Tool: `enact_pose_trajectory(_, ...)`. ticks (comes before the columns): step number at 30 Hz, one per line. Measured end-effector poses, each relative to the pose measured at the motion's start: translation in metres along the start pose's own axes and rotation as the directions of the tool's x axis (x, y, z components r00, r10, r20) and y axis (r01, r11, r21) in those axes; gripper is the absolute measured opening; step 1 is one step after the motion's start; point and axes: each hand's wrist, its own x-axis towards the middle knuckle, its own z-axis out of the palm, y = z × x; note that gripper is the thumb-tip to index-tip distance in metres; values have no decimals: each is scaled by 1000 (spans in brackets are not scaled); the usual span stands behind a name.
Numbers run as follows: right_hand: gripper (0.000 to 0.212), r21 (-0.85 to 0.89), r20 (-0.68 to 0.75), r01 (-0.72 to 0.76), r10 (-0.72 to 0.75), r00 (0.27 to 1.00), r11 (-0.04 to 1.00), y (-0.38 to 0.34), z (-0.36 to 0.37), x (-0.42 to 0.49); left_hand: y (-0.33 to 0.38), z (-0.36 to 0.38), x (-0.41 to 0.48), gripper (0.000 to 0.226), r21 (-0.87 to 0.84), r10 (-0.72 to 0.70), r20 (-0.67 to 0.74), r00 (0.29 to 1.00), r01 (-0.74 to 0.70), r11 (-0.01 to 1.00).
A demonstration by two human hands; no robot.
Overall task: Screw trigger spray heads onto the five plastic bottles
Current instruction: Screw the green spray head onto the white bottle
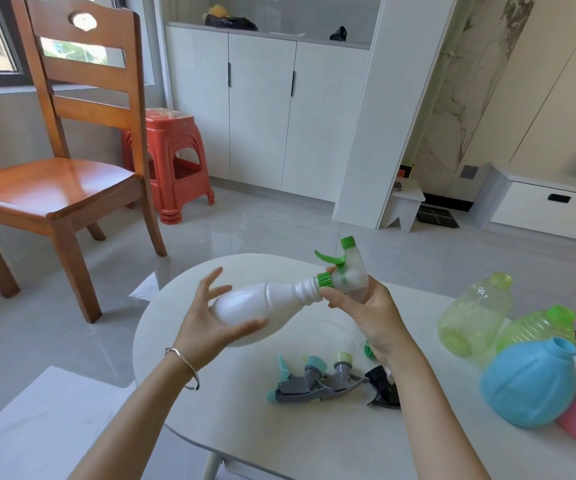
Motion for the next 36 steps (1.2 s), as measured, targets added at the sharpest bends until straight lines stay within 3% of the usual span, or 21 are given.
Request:
enact_pose_trajectory(3,41,53,-84,0,5,996,999,3,2,1,6,3,1,97,-348,-149,-33,988,128,929)
enact_pose_trajectory(7,45,75,-107,-34,42,993,997,8,10,1,8,4,-2,49,-534,-288,180,941,339,774)
enact_pose_trajectory(10,44,94,-128,-56,68,989,994,9,10,2,7,-1,2,26,-558,-242,170,955,296,775)
enact_pose_trajectory(12,41,120,-158,-82,101,982,989,10,10,4,6,-7,6,18,-594,-135,206,969,234,770)
enact_pose_trajectory(13,37,144,-163,-93,117,980,985,11,12,4,6,-10,6,20,-599,-95,249,964,231,767)
enact_pose_trajectory(15,30,194,-161,-100,132,978,976,11,14,4,6,-13,3,32,-524,-157,323,933,315,792)
enact_pose_trajectory(18,22,232,-165,-102,143,976,967,11,16,4,3,-11,2,52,-375,-232,293,927,334,865)
enact_pose_trajectory(22,19,292,-184,-130,189,964,948,10,17,4,1,-12,5,68,-505,-91,293,952,235,830)
enact_pose_trajectory(24,24,300,-175,-130,188,966,945,10,18,4,3,-15,3,49,-567,-130,355,926,323,758)
enact_pose_trajectory(26,27,296,-176,-128,186,967,947,10,19,3,4,-15,1,50,-464,-237,380,894,406,788)
enact_pose_trajectory(28,26,286,-189,-134,194,963,949,9,18,4,0,-13,1,57,-357,-236,357,904,366,859)
enact_pose_trajectory(32,17,297,-202,-158,223,954,942,10,15,4,0,-13,4,57,-449,-77,308,948,216,867)
enact_pose_trajectory(34,22,300,-185,-159,221,958,941,10,17,3,0,-14,4,40,-535,-116,339,933,293,792)
enact_pose_trajectory(36,24,289,-183,-160,218,959,944,9,19,2,2,-14,2,46,-481,-226,365,903,391,785)
